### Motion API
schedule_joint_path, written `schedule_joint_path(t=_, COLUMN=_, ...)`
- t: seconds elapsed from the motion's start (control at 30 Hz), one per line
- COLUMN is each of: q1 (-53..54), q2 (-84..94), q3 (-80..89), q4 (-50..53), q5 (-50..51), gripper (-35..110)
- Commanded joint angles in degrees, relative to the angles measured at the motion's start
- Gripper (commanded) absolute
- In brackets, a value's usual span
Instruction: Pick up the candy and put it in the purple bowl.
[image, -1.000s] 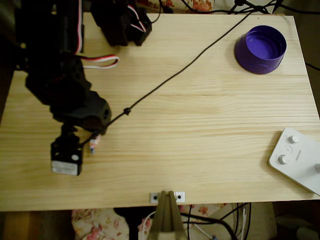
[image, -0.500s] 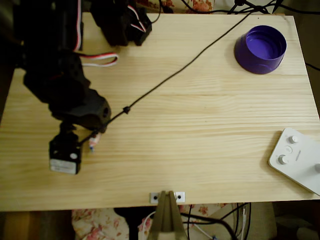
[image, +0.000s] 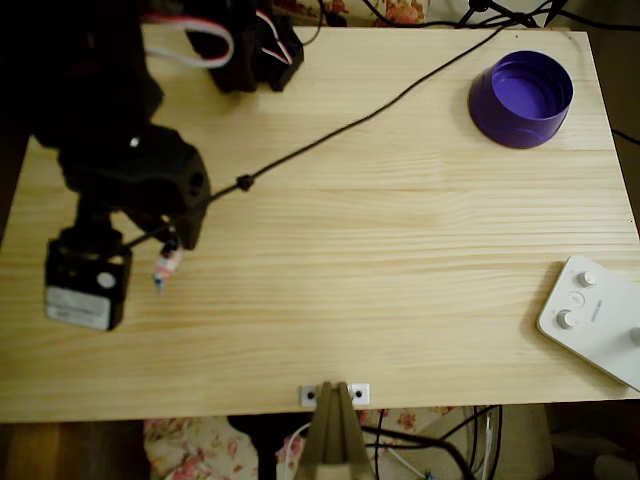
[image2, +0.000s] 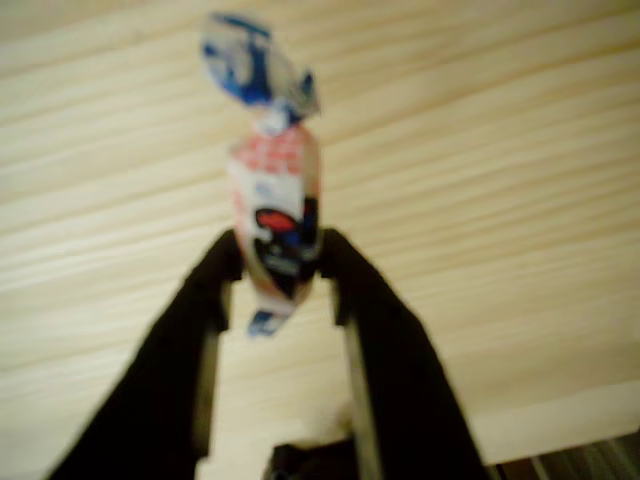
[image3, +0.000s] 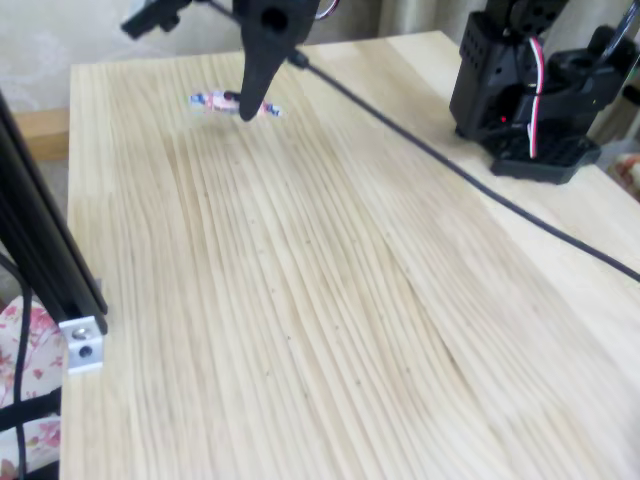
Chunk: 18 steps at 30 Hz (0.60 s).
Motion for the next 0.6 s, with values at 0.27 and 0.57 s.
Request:
schedule_joint_path(t=0.27, q1=-11.5, q2=29.0, q3=4.2, q4=8.8, q5=3.5, gripper=6)
schedule_joint_path(t=0.57, q1=-23.5, q2=45.6, q3=11.2, q4=15.6, q5=4.2, gripper=6)
